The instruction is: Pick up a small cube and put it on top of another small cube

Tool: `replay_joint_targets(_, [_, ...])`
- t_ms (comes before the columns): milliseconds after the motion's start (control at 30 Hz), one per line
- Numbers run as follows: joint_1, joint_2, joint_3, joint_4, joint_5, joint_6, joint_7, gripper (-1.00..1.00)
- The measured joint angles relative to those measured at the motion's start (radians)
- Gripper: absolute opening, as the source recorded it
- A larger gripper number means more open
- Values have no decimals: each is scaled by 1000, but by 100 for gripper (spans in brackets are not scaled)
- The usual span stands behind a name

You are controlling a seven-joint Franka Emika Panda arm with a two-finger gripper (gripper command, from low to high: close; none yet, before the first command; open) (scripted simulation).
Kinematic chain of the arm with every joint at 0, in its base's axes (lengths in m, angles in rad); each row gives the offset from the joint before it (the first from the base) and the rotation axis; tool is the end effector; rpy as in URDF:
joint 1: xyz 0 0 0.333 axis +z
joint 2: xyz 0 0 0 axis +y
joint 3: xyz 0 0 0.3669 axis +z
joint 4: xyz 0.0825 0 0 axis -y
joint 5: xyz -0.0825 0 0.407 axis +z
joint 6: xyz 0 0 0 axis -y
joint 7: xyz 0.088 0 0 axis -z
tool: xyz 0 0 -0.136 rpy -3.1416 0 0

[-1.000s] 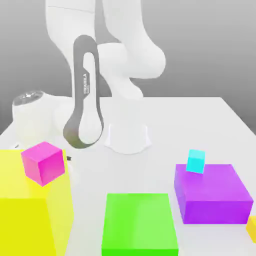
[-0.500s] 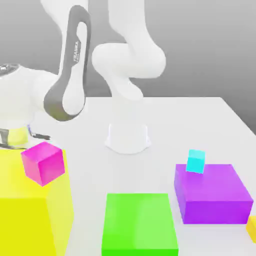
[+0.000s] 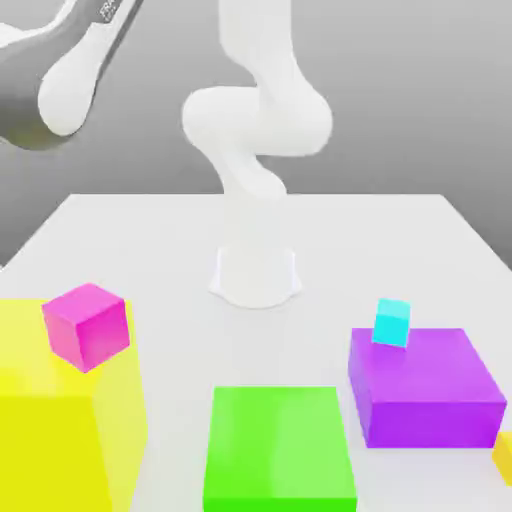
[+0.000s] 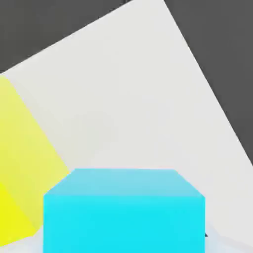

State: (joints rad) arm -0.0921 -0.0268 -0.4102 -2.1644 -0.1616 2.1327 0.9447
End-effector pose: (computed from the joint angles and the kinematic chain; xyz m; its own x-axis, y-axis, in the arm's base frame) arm 0.4749 -0.2743 0.4160 0.2120 -0.9727 0.0942 -0.9753 -0.2045 0.0830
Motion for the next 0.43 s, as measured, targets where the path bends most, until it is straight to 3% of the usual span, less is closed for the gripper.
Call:
replay_joint_targets(167, [98,-135,79,16,83,-123,180,-100])
replay_joint_targets(267, [98,-122,78,-62,109,-46,177,-100])
replay_joint_targets(300, [98,-110,77,-87,114,-9,174,100])
replay_joint_targets(433, [98,-110,77,-87,114,-9,174,100])
